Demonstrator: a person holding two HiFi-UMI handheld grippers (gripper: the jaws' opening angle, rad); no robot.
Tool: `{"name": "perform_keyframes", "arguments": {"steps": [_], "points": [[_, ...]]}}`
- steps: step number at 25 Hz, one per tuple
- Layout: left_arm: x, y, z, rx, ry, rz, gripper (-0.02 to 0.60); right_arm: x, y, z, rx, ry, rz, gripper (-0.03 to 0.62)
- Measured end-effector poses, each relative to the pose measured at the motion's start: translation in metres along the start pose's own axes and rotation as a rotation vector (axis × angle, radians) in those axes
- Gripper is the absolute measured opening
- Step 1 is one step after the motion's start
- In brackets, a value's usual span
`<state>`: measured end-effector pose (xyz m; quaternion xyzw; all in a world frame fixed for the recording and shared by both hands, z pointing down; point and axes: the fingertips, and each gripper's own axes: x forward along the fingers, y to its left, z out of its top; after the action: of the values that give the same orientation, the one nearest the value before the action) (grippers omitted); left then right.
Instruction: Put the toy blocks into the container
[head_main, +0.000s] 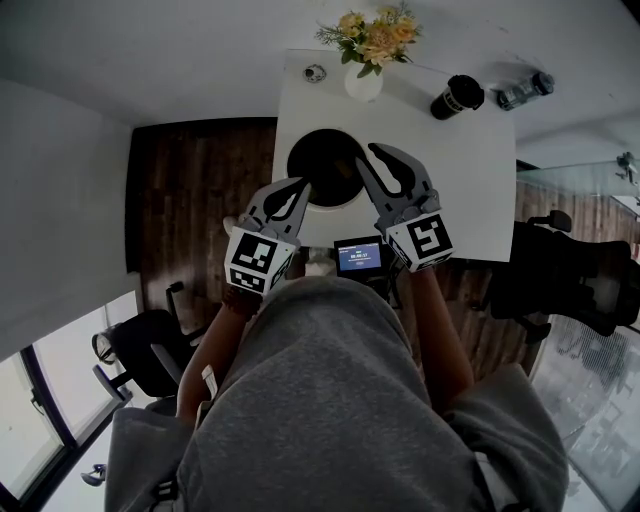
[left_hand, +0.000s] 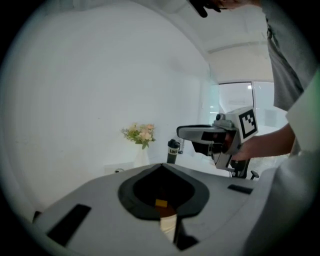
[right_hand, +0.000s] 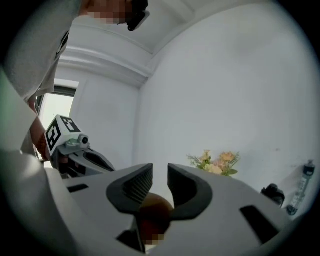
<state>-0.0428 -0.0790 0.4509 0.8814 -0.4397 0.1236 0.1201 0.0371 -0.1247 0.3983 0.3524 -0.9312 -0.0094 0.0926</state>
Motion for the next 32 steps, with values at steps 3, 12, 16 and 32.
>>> {"name": "perform_keyframes", "arguments": {"steps": [3,12,16,32], "points": [[-0.003,0.001,0.022,0.052,-0.074,0.028,0.003,-0.001,0.002,0.010,-0.038,-0.009,-0.008,0.092],[-0.011,-0.002,0.064,0.191,-0.190,0.121,0.003,-0.005,0.008,0.026,-0.034,-0.063,-0.050,0.057],[-0.011,-0.003,0.063,0.195,-0.190,0.135,0.003,-0.009,0.011,0.026,-0.031,-0.060,-0.053,0.038],[-0.007,0.003,0.051,0.145,-0.160,0.150,0.003,-0.015,0.025,-0.003,-0.058,0.033,-0.020,0.003]]}}
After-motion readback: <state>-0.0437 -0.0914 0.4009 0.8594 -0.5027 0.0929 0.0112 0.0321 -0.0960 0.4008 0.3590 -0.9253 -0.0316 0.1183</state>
